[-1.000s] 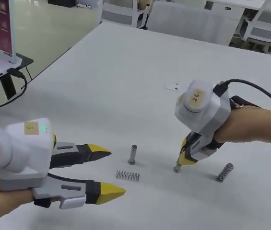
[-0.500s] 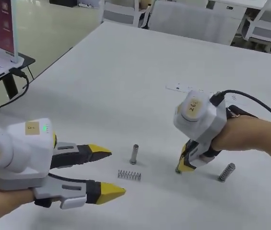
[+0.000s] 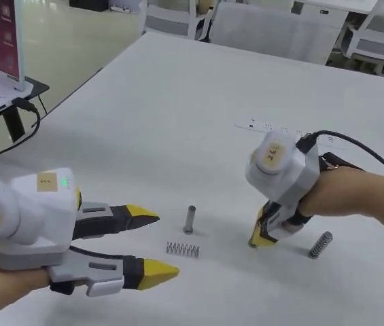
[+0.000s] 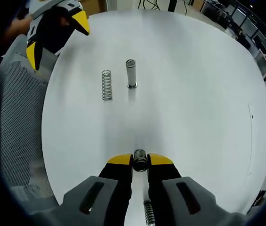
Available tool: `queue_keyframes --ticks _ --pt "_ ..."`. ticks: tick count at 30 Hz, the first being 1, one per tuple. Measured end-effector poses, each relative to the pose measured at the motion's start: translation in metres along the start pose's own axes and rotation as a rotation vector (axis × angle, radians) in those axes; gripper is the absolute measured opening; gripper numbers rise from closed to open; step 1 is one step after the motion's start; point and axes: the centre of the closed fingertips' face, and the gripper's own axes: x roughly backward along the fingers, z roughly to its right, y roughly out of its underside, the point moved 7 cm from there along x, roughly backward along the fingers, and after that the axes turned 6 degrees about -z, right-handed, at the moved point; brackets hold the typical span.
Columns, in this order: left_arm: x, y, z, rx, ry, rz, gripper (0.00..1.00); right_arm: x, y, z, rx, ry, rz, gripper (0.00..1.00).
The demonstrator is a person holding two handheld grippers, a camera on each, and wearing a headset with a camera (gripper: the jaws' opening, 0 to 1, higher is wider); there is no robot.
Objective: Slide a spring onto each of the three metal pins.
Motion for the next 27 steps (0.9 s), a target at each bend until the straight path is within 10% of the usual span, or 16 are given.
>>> queue_keyframes --ticks 27 --pt "0.003 0.0 0.001 -0.005 -0.002 -0.008 0.44 0.021 -0.019 -0.005 0.035 0.063 0.059 0.21"
